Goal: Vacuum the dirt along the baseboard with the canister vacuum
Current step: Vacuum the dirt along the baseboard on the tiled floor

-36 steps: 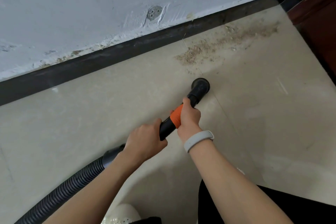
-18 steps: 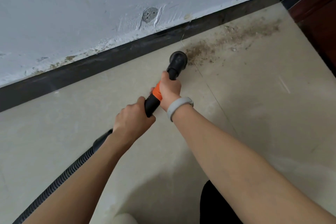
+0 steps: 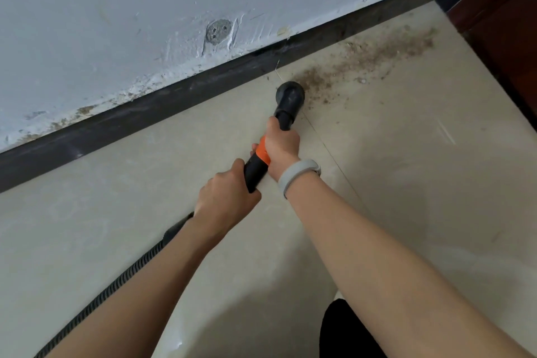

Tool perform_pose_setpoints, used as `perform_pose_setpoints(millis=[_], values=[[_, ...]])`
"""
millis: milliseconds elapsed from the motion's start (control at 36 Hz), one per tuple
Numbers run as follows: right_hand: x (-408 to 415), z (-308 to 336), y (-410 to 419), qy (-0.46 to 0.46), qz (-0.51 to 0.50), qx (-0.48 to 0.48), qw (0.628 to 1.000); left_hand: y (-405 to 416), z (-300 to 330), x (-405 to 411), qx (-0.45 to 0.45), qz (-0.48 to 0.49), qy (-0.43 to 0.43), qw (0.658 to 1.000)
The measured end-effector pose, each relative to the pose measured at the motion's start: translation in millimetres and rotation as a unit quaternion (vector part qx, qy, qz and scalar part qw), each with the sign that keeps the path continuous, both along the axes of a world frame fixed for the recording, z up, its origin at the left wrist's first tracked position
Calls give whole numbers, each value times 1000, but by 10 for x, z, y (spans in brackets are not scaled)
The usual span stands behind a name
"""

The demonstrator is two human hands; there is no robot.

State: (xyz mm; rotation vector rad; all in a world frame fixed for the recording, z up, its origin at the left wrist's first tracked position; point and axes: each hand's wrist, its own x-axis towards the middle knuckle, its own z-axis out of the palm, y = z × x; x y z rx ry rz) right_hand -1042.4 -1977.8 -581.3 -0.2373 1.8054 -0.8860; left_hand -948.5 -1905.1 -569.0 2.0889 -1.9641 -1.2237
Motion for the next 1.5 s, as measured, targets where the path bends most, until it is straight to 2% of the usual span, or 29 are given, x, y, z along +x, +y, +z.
perform_pose_setpoints(millis=[139,278,528,750,1000,1111,1278,1389,1500], values=[[-220,-5,346,2,-49,1,999,268,-2,-129,3,-47,1,999],[-328,17,569,2,-58,18,998,446,2,-159,8,-90,4,996],[-59,96,252,-88,-31,-19,995,224,29,3,-45,-51,-71,995],[137,85,-127,-116,-3,-13,993,-127,-43,166,-64,-29,-98,993],[339,77,134,-121,37,4,992,122,-41,467,36,20,-22,999],[421,387,324,-119,42,52,991,390,334,632,89,34,7,995],[608,1079,655,-104,68,90,988,919,1127,865,154,57,-26,986],[880,1794,939,-75,191,123,971,1317,1920,1056,178,132,-34,975],[1093,2599,1203,45,402,119,907,1668,2756,1271,179,164,-92,966]])
